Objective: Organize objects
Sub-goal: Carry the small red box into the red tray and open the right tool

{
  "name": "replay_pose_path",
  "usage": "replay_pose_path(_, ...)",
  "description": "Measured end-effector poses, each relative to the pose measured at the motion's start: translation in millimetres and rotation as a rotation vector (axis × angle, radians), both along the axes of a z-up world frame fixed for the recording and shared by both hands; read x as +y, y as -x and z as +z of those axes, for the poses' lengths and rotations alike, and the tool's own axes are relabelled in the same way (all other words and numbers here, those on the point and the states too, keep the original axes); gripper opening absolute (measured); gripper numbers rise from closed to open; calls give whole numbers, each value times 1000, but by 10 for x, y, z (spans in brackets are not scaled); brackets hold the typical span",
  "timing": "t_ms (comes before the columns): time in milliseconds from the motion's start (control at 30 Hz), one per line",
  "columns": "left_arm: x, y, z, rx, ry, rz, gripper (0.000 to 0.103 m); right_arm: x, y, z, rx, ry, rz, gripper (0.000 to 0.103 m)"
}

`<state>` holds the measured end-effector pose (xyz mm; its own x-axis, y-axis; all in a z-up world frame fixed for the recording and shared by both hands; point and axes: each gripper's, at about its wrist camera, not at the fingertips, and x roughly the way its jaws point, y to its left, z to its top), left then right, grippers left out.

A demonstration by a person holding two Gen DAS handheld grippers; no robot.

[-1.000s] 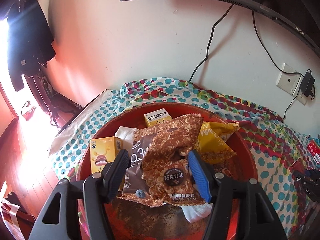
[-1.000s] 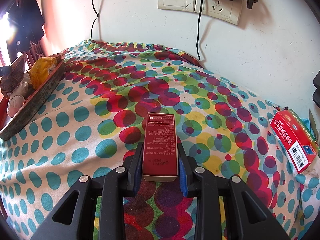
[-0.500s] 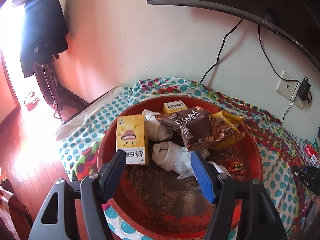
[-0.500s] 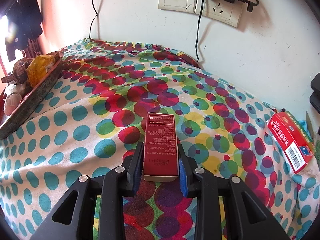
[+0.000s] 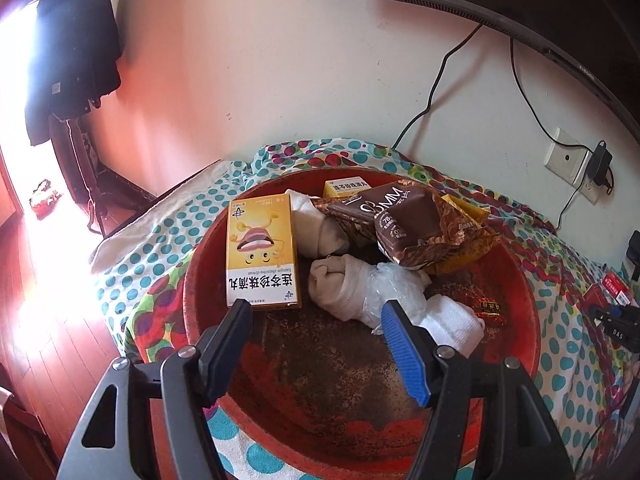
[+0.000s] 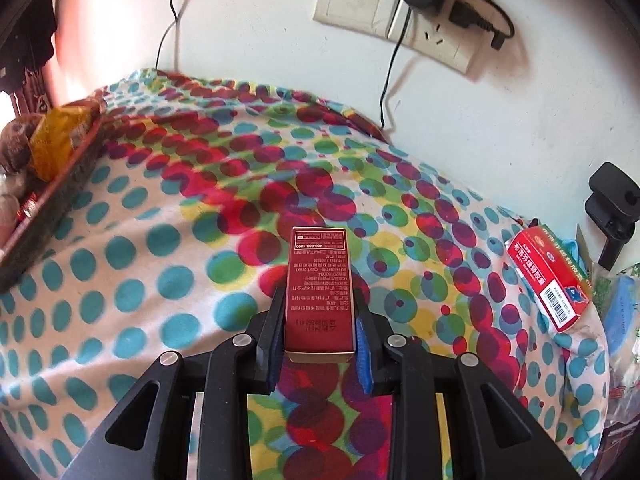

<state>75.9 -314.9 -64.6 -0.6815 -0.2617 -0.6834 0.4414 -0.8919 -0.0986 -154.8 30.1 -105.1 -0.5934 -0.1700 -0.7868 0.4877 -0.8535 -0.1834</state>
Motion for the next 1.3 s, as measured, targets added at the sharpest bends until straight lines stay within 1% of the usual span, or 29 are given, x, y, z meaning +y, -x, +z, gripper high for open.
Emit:
replay_pose_path(100, 21, 7, -4, 0, 24, -13, 69, -163, -124, 158, 17, 30, 26, 27)
replay_pose_path(233, 9, 13, -21, -4, -3, -22, 69, -556, -389, 352, 21, 87, 117, 27)
replay_pose_path(300, 9, 6, -14, 1, 0, -22, 69, -785, -539, 416, 15, 115, 173, 27)
replay_pose_path(467, 1, -1, -1, 0, 18, -13, 69, -1394, -921, 471, -3, 134, 303, 27)
replay_pose_path(533, 1, 3, 0, -2, 30, -15, 69, -1592, -1045, 490, -22, 157, 330, 27)
replay_pose_path(633, -3, 12, -10, -6, 31, -17, 69, -1822, -1164, 482, -41, 160, 354, 27)
replay_pose_path(767, -23, 4, 2, -1, 33, -10, 69, -2066, -1274, 443, -52, 149, 378, 27)
replay_pose_path(933, -85, -37, 46, 21, 43, 29, 69, -2269, -1301, 341, -80, 126, 366, 27)
replay_pose_path(1067, -129, -45, 48, 11, 45, 56, 69, -2354, -1196, 219, -102, 111, 329, 27)
replay_pose_path(1167, -150, -47, 32, 3, 30, 64, 69, -2405, -1094, 138, -121, 107, 306, 27)
replay_pose_path(1300, -147, -52, 35, 1, 47, 74, 69, -2496, -1018, 64, -129, 113, 291, 27)
